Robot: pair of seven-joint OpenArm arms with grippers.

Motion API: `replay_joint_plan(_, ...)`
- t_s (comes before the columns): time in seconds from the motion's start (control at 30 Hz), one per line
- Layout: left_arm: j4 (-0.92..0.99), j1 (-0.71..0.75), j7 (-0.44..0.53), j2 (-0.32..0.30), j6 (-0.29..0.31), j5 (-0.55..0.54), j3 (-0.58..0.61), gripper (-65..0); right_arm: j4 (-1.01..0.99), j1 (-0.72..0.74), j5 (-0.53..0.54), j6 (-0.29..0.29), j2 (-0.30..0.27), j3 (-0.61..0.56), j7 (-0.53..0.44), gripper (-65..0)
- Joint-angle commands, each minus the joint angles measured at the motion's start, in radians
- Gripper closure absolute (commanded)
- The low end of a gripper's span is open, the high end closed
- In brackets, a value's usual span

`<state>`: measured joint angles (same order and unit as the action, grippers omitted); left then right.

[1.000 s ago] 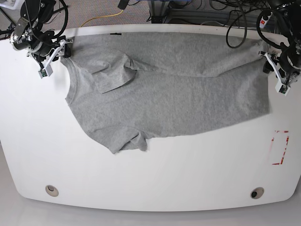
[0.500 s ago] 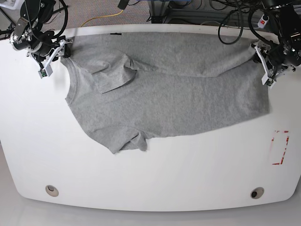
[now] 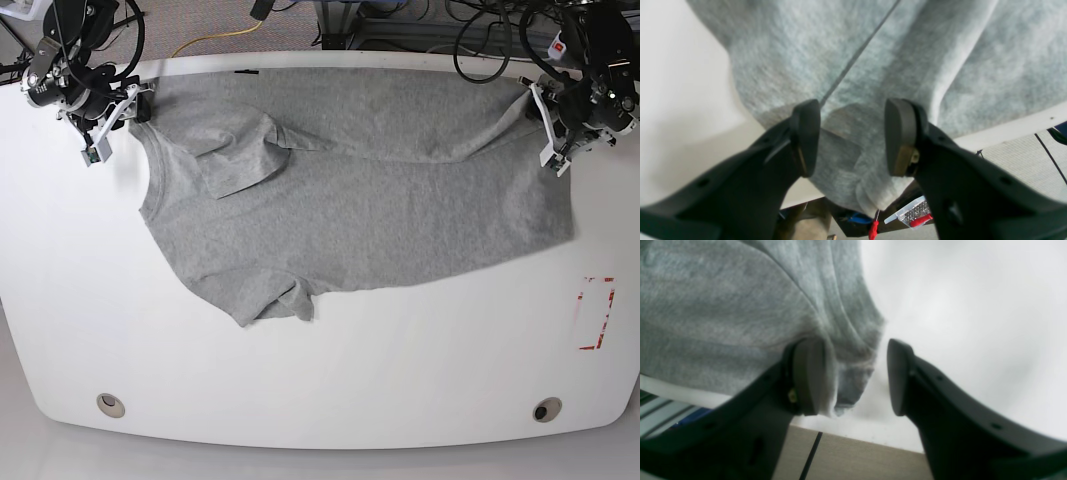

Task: Fold the T-shirt properly

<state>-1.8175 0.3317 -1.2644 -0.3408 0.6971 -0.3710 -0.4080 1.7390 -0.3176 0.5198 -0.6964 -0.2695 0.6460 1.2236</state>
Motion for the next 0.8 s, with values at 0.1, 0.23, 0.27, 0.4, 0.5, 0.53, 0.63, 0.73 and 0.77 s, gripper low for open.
replay_joint_plan(0.1,-0.012,-0.007,0.007,-0.017,0.001,0.005,-0.009,-28.9,0.014,0.004,0.006,-0.002,-0.018,0.005,-0.014,-28.9)
replay_joint_plan(0.23,-0.012,-0.009,0.007,-0.02,0.001,0.007,-0.01,-28.9,0.014,0.004,0.006,-0.002,-0.018,0.005,-0.014,-28.9)
replay_joint_plan(0.27,-0.012,-0.009,0.007,-0.02,0.001,0.007,-0.01,-28.9,0.014,0.004,0.006,-0.002,-0.018,0.005,-0.014,-28.9)
replay_joint_plan(0.4,-0.011,-0.01,0.009,-0.02,0.001,0.007,-0.009,-29.0,0.014,0.004,0.006,-0.002,-0.018,0.005,-0.014,-28.9)
replay_joint_plan(0.5,-0.011,-0.032,0.009,-0.02,0.001,0.008,-0.01,-29.0,0.014,0.004,0.006,-0.002,-0.018,0.005,-0.014,-28.9)
replay_joint_plan(0.53,-0.011,-0.042,0.009,-0.022,0.001,0.008,-0.01,-29.0,0.014,0.004,0.006,-0.002,-0.018,0.005,-0.014,-28.9)
replay_joint_plan(0.63,0.02,-0.05,0.007,-0.024,0.001,0.01,-0.01,-29.0,0.014,0.004,0.006,-0.002,-0.018,0.005,-0.014,-28.9)
replay_joint_plan(0.73,0.063,-0.052,0.009,-0.024,0.001,0.01,-0.01,-28.9,0.014,0.004,0.006,-0.002,-0.018,0.005,-0.014,-28.9)
replay_joint_plan(0.77,0.071,-0.052,0.009,-0.024,0.001,0.008,-0.01,-28.9,0.014,0.004,0.006,-0.002,-0.018,0.005,-0.014,-28.9)
